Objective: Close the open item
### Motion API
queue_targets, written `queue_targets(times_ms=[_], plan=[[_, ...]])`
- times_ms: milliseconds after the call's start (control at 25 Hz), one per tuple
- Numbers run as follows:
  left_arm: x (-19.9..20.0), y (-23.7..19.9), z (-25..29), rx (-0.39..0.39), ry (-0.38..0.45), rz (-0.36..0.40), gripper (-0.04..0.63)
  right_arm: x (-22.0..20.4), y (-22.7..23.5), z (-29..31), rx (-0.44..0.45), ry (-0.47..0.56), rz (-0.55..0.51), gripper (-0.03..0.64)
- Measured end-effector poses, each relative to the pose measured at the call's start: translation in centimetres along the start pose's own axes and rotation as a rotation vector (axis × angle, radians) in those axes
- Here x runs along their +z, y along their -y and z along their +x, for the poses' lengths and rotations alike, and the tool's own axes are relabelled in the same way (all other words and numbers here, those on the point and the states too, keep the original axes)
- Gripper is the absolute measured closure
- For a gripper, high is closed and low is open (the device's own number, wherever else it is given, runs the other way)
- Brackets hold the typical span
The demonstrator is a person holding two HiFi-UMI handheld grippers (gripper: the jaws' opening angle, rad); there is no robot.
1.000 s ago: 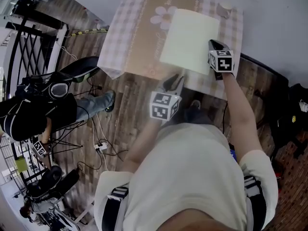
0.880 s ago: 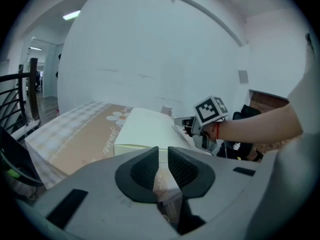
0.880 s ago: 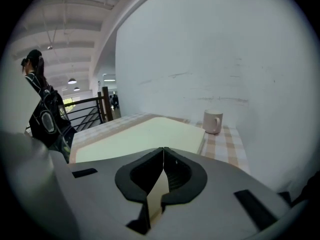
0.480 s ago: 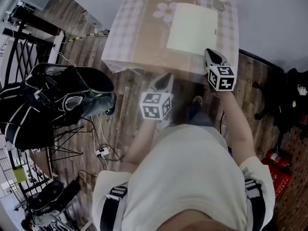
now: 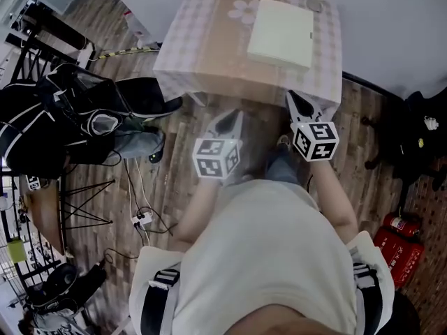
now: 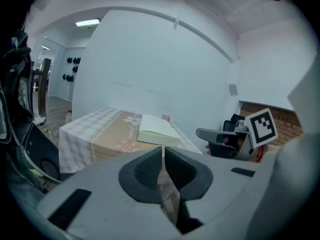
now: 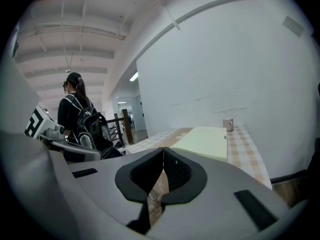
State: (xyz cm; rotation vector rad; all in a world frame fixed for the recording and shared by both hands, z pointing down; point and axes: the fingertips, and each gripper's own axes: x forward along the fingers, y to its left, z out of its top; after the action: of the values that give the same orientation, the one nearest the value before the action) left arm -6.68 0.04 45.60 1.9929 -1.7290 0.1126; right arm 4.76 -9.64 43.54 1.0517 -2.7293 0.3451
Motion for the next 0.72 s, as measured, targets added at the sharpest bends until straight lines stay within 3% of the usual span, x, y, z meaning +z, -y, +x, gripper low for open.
queue_targets(times_ms=[400,720], plan=[[-3.2,0.5,-4.6,0.014,0.038,0.001,0.577,-2.3,-6.0,-5.0,0.075,0.048,-0.016,0.615],[-3.6,0.5,-5.8,0.001,0.060,-0.003,0.577,-2.8,-7.8,-6.7,0.094,0.052,-0.014,0.615]])
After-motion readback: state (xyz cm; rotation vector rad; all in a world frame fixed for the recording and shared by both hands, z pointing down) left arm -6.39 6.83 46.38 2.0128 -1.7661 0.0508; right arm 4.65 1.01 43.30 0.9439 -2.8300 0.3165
